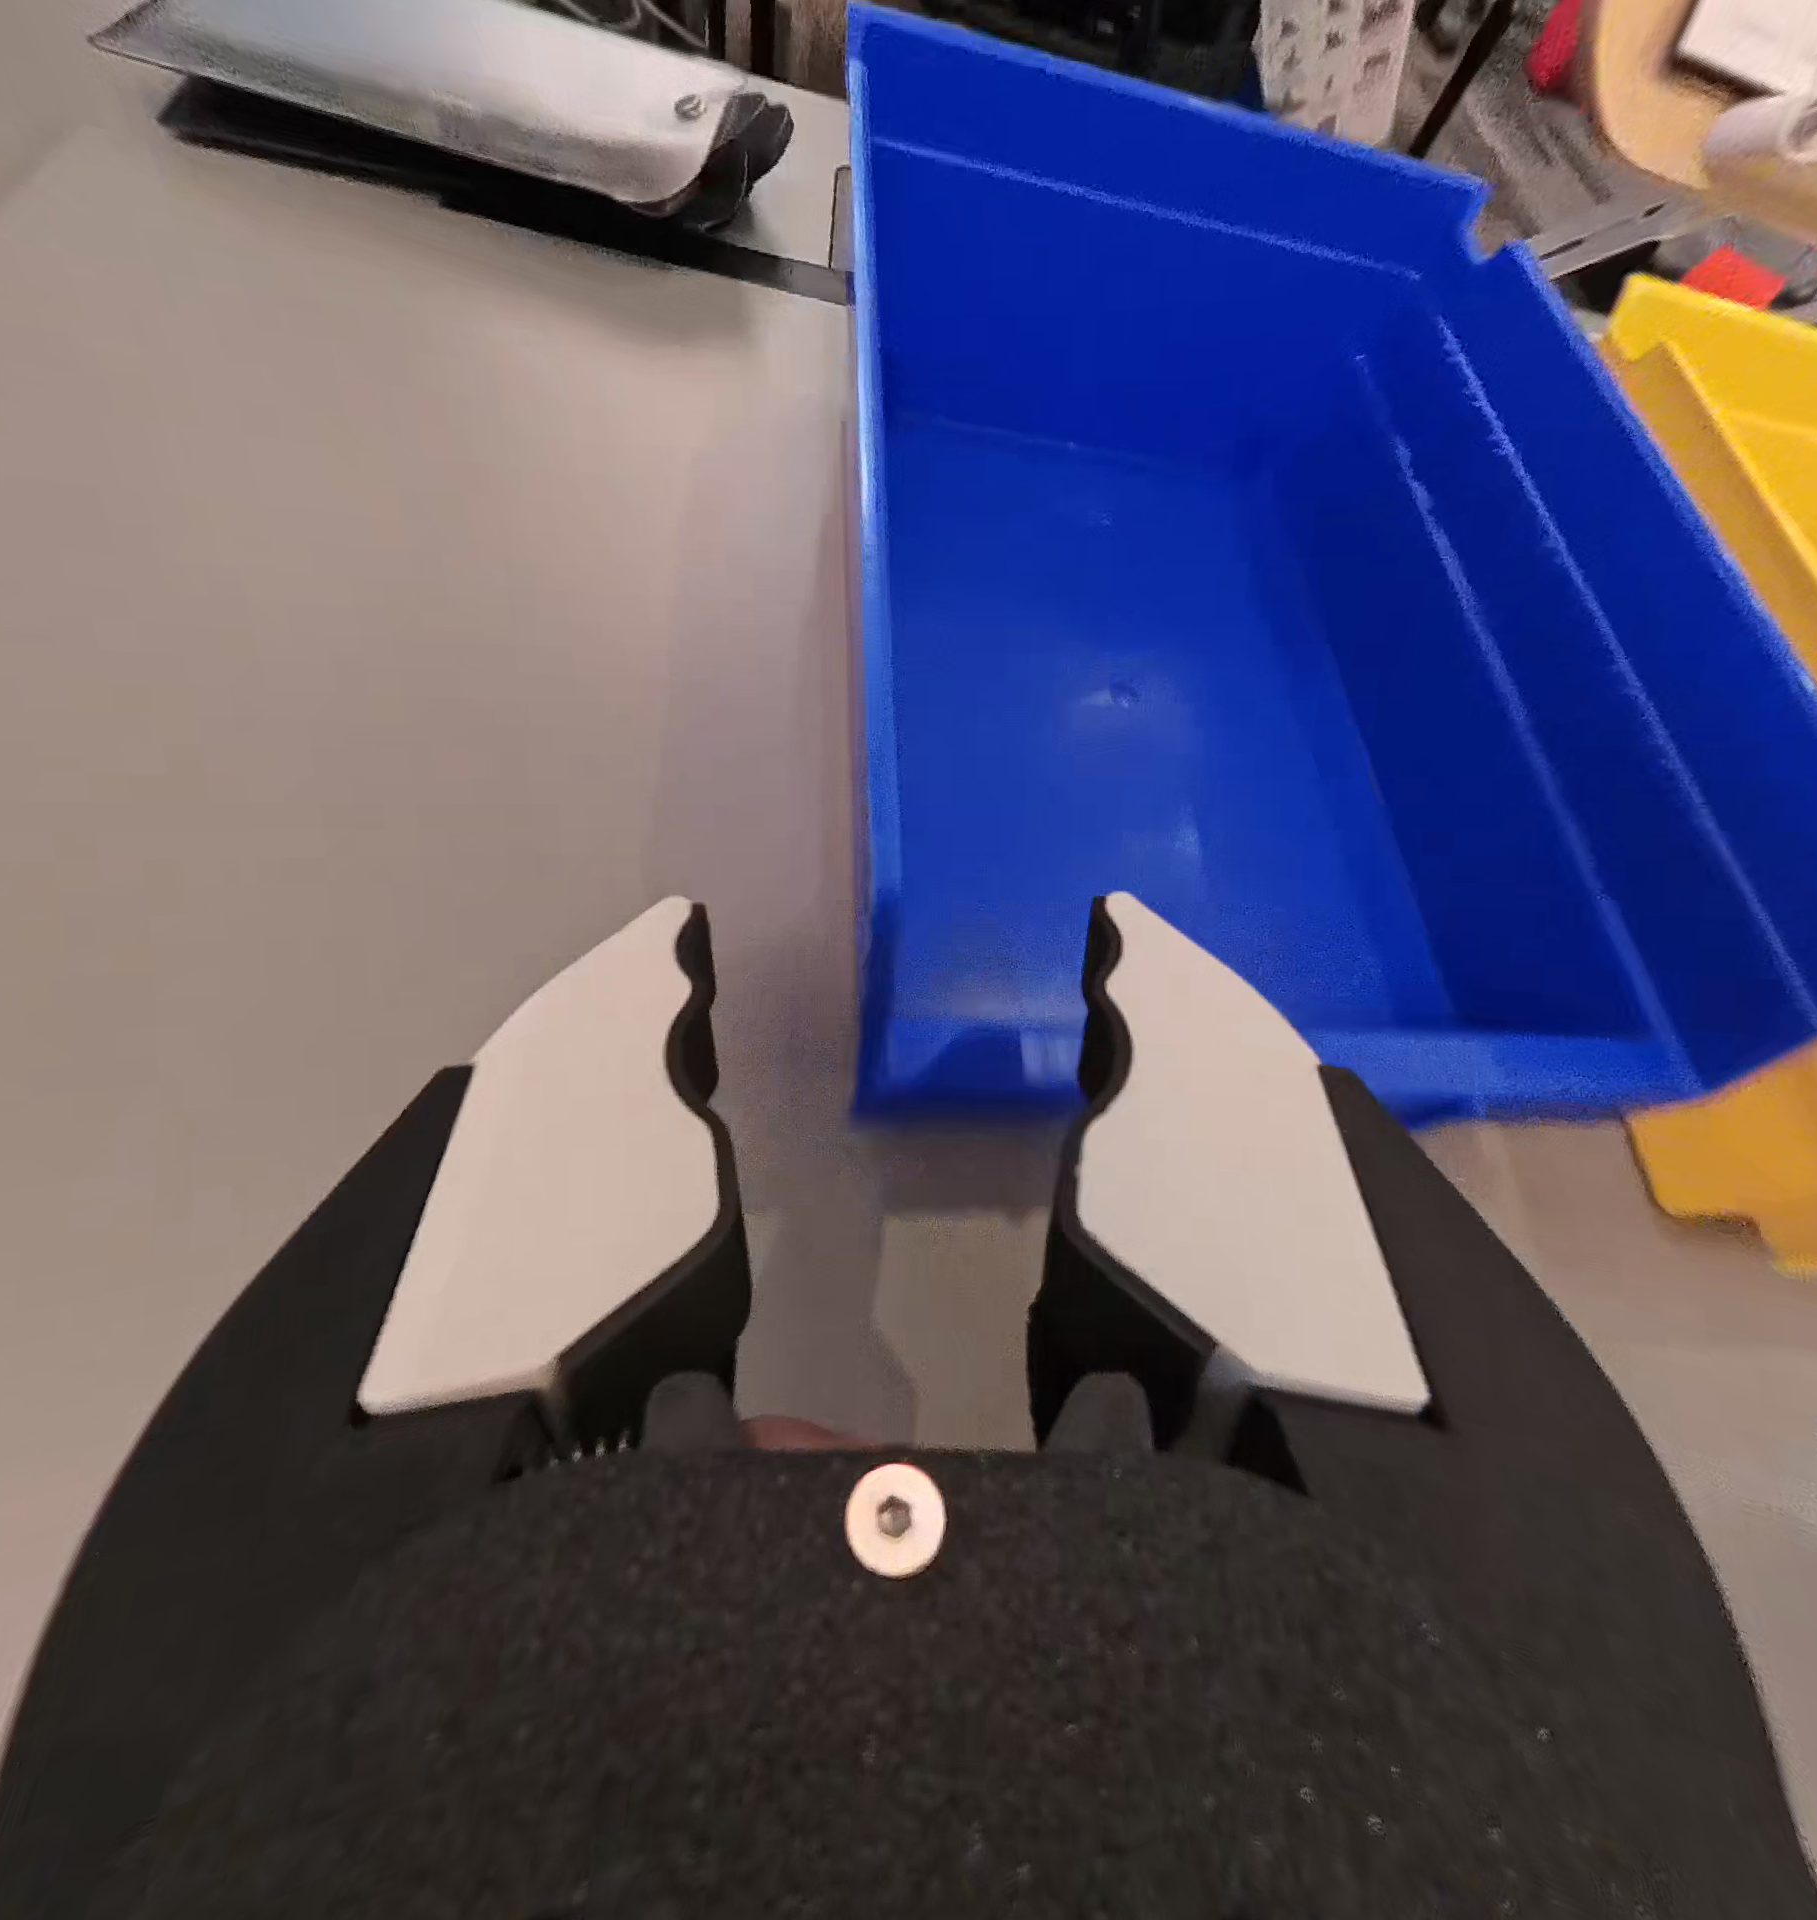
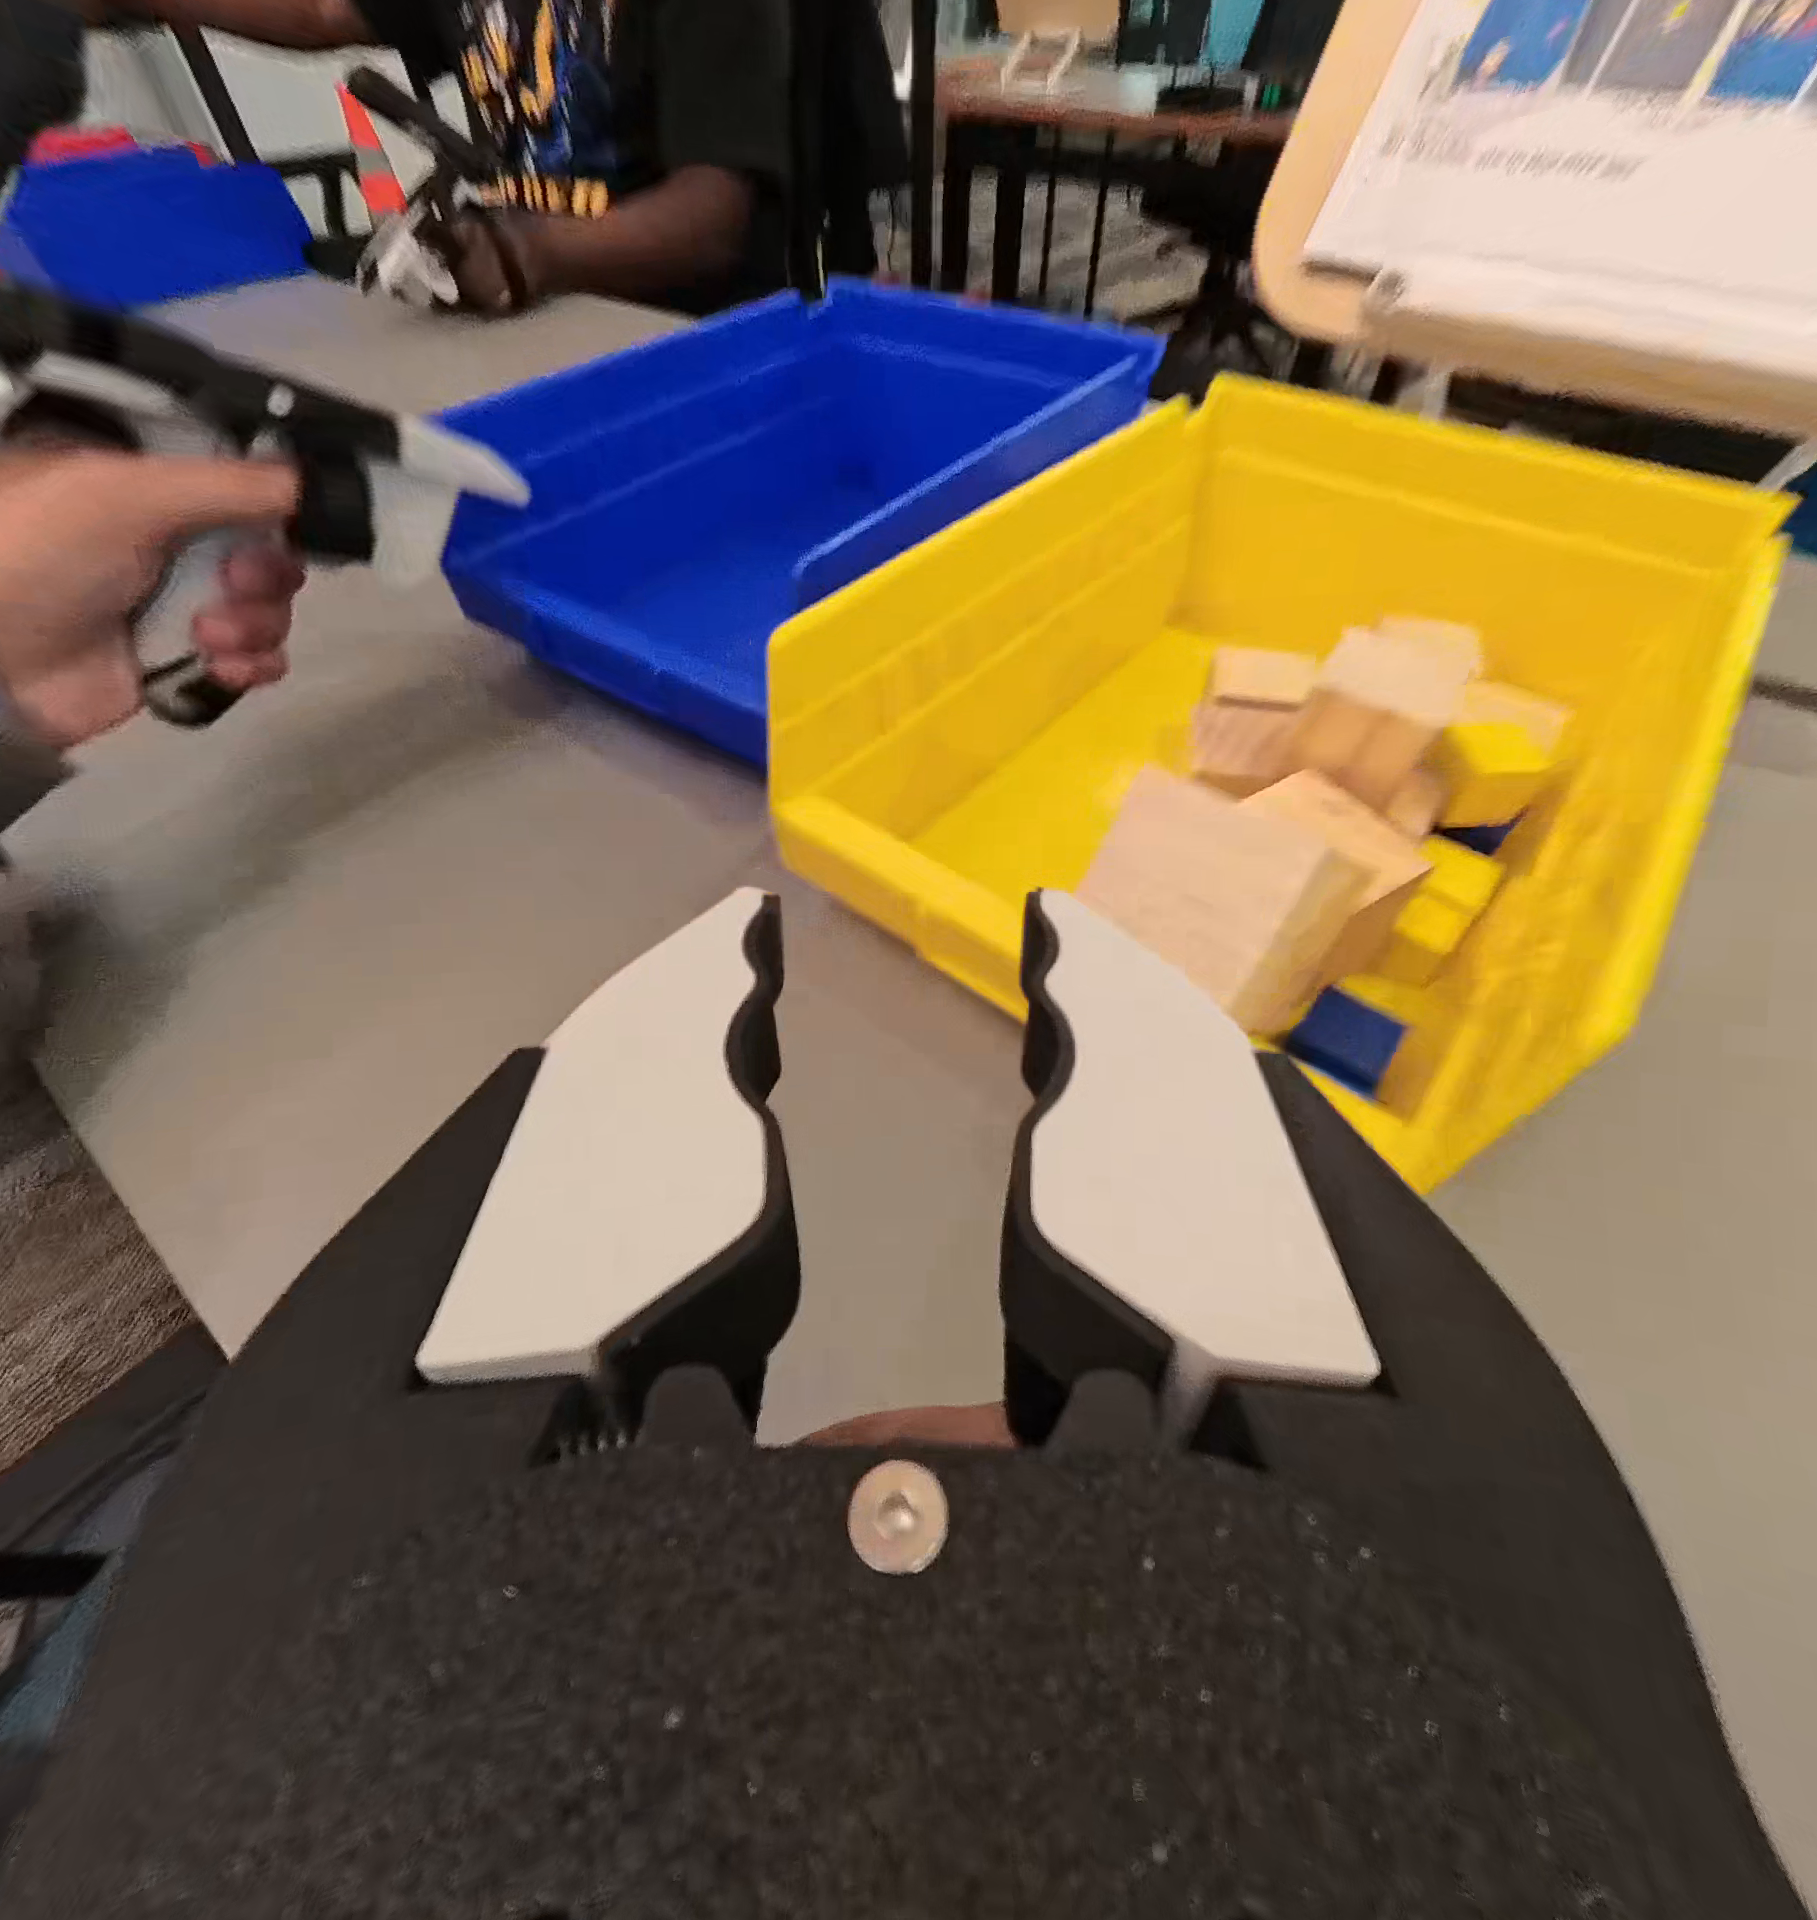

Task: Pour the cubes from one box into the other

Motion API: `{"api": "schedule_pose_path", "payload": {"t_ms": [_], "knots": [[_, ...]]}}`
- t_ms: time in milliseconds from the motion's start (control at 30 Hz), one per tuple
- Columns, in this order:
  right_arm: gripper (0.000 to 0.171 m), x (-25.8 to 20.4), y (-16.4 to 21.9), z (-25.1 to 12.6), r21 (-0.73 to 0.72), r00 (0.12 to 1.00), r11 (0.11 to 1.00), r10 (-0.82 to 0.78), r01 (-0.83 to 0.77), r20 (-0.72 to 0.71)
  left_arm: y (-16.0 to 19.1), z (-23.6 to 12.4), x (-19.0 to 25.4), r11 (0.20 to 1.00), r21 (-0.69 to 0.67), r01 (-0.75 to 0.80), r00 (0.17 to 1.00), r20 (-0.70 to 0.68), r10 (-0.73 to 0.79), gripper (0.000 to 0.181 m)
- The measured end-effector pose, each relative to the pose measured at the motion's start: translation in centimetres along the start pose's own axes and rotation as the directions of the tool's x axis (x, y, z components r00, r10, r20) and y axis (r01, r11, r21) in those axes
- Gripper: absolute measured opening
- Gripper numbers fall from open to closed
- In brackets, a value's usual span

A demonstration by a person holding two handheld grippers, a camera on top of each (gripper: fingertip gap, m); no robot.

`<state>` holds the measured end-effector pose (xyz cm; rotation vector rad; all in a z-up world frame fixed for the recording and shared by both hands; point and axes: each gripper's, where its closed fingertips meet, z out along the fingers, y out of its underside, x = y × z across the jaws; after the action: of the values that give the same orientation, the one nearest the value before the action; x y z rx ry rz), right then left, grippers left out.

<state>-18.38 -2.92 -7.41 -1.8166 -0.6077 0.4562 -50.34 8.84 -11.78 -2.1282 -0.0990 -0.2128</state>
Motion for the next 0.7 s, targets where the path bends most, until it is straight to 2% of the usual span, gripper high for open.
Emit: {"api": "schedule_pose_path", "payload": {"t_ms": [67,100,133,167,233,533,633,700], "knots": [[0.043,-1.5,1.1,1.1,-0.043,1.000,0.999,0.010,-0.011,-0.018,-0.6,2.5,-0.8,0.999,-0.035,-0.016,1.000,0.023,0.017,0.057],[0.044,-2.3,1.4,1.6,-0.056,1.000,0.998,0.012,-0.013,-0.009,-0.4,3.4,-0.5,0.997,-0.071,-0.007,1.000,-0.020,0.005,0.046],[0.044,-3.1,1.6,2.0,-0.066,1.000,0.998,0.018,-0.017,0.004,-0.3,3.7,0.2,0.995,-0.093,0.042,0.995,-0.088,-0.050,0.031],[0.047,-3.8,1.8,2.4,-0.076,1.000,0.997,0.027,-0.026,0.013,-0.3,3.6,0.1,0.992,-0.095,0.085,0.992,-0.091,-0.093,0.019],[0.053,-4.6,2.2,3.1,-0.097,0.999,0.995,0.039,-0.037,0.013,0.0,2.4,-0.6,0.995,-0.064,0.072,0.997,-0.015,-0.073,0.010],[0.058,-10.3,5.1,8.3,-0.202,0.996,0.976,0.089,-0.082,0.029,6.1,-7.1,0.0,0.993,-0.038,0.110,0.987,0.120,-0.105,0.008],[0.055,-11.2,4.4,9.5,-0.189,0.997,0.980,0.075,-0.071,0.017,7.6,-9.5,0.1,0.994,-0.031,0.104,0.983,0.154,-0.098,0.007],[0.043,-11.9,4.1,9.9,-0.184,0.996,0.979,0.089,-0.083,0.024,8.2,-11.0,-0.3,0.996,-0.012,0.091,0.977,0.196,-0.087,0.007]]}}
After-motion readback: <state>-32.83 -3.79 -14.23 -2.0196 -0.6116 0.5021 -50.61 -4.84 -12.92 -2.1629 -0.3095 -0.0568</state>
